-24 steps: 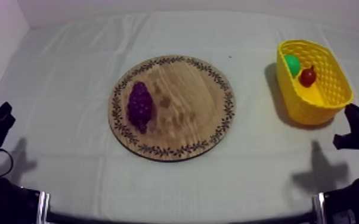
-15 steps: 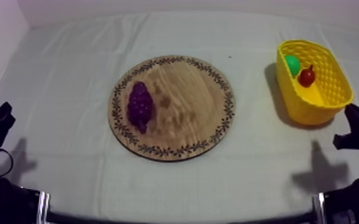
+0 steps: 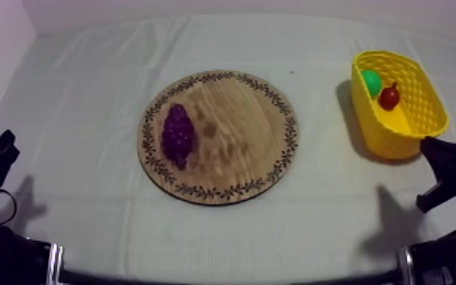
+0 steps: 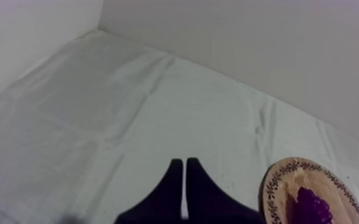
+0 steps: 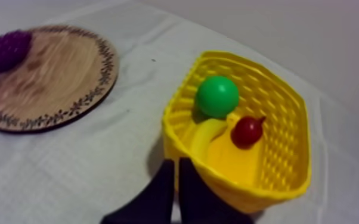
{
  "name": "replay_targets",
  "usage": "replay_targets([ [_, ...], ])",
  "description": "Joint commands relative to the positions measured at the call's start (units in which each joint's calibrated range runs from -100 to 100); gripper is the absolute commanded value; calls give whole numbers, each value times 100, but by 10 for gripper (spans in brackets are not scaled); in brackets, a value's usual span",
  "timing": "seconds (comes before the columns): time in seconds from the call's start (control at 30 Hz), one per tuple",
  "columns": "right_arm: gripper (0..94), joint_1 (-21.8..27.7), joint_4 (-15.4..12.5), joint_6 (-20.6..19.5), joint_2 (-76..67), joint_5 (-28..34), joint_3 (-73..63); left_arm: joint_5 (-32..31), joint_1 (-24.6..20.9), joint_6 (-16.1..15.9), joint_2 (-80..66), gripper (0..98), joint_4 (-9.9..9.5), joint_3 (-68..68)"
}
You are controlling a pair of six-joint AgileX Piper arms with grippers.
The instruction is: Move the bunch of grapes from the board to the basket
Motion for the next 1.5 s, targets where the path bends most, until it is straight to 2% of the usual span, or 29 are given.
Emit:
replay_targets([
  [0.0,4,-478,299,-198,287,-20,-166,0,2,0,2,0,1,-4],
  [0.1,4,-823,615,-585,935,-39,-640,0,2,1,2,0,1,-4],
  [0.27,4,-1281,794,-882,2334,263,-2046,0,2,0,2,0,1,-4],
  [0.47,4,-1742,986,-1262,4088,1339,-4092,0,2,0,2,0,1,-4],
  [0.6,4,-1864,952,-1358,5064,2140,-5357,0,2,0,2,0,1,-4],
  [0.87,4,-1932,623,-1447,6583,3556,-7454,0,2,0,2,0,1,-4],
  [1.17,4,-2377,618,-2085,8364,5057,-9641,0,2,0,2,0,1,-4],
  [1.3,4,-2530,567,-2358,9102,5430,-10378,0,2,0,2,0,1,-4],
  [1.47,4,-2700,569,-2720,9923,5543,-10973,0,2,0,2,0,1,-4],
])
